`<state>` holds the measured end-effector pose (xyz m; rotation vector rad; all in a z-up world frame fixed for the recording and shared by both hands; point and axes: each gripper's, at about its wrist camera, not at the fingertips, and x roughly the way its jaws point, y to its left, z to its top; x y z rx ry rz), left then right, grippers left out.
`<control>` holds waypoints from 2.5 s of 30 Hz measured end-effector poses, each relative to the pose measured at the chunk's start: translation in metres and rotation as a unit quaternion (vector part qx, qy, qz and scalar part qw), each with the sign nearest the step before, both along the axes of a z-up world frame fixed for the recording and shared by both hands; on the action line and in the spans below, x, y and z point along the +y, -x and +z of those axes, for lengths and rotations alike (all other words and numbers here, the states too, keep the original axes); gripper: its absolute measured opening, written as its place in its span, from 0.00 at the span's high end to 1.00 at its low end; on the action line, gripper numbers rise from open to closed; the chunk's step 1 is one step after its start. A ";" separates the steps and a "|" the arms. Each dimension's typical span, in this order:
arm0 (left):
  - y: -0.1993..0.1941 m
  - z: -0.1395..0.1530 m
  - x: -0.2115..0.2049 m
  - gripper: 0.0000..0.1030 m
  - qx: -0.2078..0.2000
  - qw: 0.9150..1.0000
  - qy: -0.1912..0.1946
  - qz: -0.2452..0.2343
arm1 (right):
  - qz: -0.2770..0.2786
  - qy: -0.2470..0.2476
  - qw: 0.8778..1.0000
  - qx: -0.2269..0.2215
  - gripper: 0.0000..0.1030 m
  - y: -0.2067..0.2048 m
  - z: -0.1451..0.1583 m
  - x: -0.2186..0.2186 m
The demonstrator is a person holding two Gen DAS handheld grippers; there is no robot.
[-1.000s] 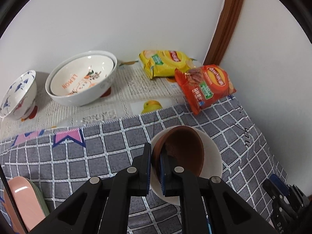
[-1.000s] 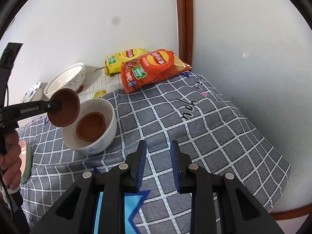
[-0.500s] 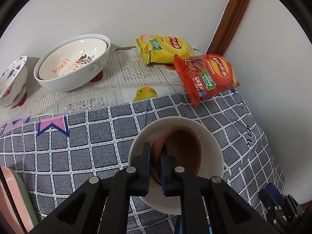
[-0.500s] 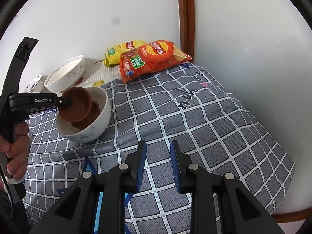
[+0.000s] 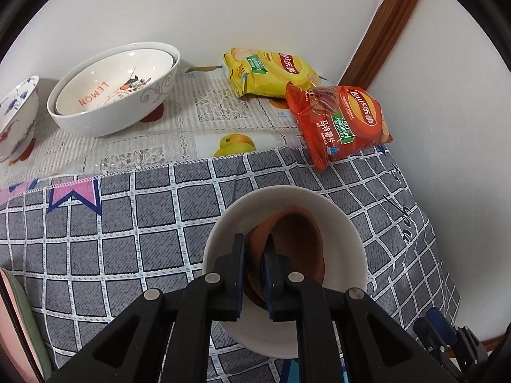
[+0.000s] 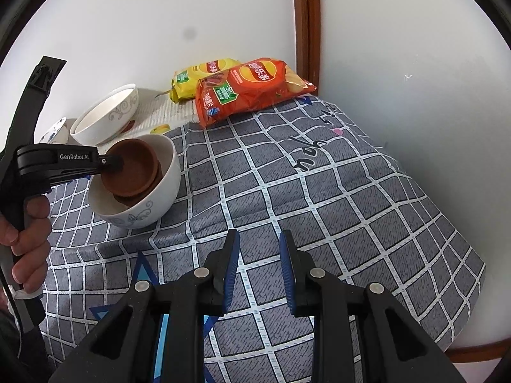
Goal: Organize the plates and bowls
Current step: 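Lower the left gripper's brown bowl into the white bowl onto the other, then open the left gripper and release the brown bowl, then grasp the white bowl rim with both grippers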
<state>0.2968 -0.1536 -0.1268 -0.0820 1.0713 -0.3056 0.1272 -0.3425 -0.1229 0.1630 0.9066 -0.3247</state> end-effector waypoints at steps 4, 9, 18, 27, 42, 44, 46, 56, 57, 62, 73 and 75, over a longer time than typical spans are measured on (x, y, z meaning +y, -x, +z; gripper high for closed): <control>-0.001 -0.001 0.002 0.90 0.004 1.000 0.009 0.002 | 0.000 -0.003 1.000 0.002 0.75 0.001 -0.001 0.002; -0.001 -0.004 0.003 0.90 0.011 1.000 0.018 0.002 | 0.003 -0.003 1.000 0.006 0.75 0.000 -0.003 0.005; 0.000 -0.006 0.004 0.90 0.017 1.000 0.024 -0.002 | 0.005 -0.010 1.000 0.013 0.75 -0.001 -0.006 0.007; 0.006 -0.002 -0.003 0.85 0.010 0.999 -0.006 -0.031 | 0.014 -0.017 1.000 0.019 0.75 -0.003 -0.011 0.015; 0.012 0.027 0.024 0.73 -0.028 0.998 -0.046 -0.008 | 0.052 -0.063 0.996 -0.019 0.66 -0.059 0.016 0.014; 0.011 0.023 0.027 0.73 -0.020 0.999 -0.044 -0.006 | 0.050 -0.060 0.997 -0.010 0.65 -0.071 0.014 0.015; 0.009 0.017 0.028 0.73 -0.011 0.999 -0.044 -0.007 | 0.055 -0.065 0.996 -0.002 0.65 -0.082 0.011 0.016; 0.001 -0.006 0.021 0.69 0.012 0.998 -0.066 -0.015 | 0.052 -0.055 0.996 0.040 0.67 -0.115 -0.012 0.019; 0.001 -0.007 0.020 0.69 0.012 0.998 -0.067 -0.016 | 0.048 -0.055 0.996 0.043 0.67 -0.117 -0.014 0.019; -0.001 -0.012 0.018 0.69 0.014 0.997 -0.069 -0.017 | 0.051 -0.051 0.996 0.055 0.73 -0.125 -0.020 0.025; -0.005 -0.022 0.015 0.67 0.012 0.997 -0.074 -0.023 | 0.040 -0.052 0.996 0.064 0.74 -0.133 -0.031 0.025; -0.006 -0.024 0.015 0.67 0.013 0.997 -0.075 -0.021 | 0.041 -0.052 0.996 0.066 0.73 -0.135 -0.033 0.024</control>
